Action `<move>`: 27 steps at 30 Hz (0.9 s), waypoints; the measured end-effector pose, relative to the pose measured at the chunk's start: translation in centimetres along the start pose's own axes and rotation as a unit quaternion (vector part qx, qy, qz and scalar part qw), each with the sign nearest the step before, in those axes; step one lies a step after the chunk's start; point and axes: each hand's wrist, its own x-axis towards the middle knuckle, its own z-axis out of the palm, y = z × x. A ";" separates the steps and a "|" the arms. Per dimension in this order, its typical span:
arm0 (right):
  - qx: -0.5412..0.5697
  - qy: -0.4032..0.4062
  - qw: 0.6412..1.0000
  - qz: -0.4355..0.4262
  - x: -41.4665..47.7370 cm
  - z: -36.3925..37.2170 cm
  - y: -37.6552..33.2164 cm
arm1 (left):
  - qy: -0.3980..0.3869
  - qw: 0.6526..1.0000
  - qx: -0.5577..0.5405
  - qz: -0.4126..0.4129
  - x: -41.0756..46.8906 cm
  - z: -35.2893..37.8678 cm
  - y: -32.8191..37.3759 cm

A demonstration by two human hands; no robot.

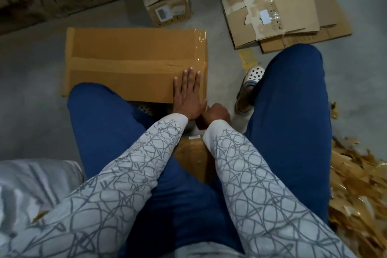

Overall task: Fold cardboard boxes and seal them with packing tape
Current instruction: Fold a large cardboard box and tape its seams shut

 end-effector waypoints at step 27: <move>0.060 0.033 0.990 -0.121 0.1 -4.9 -1.2 | -0.163 0.630 -0.660 -0.376 -0.1 3.0 2.6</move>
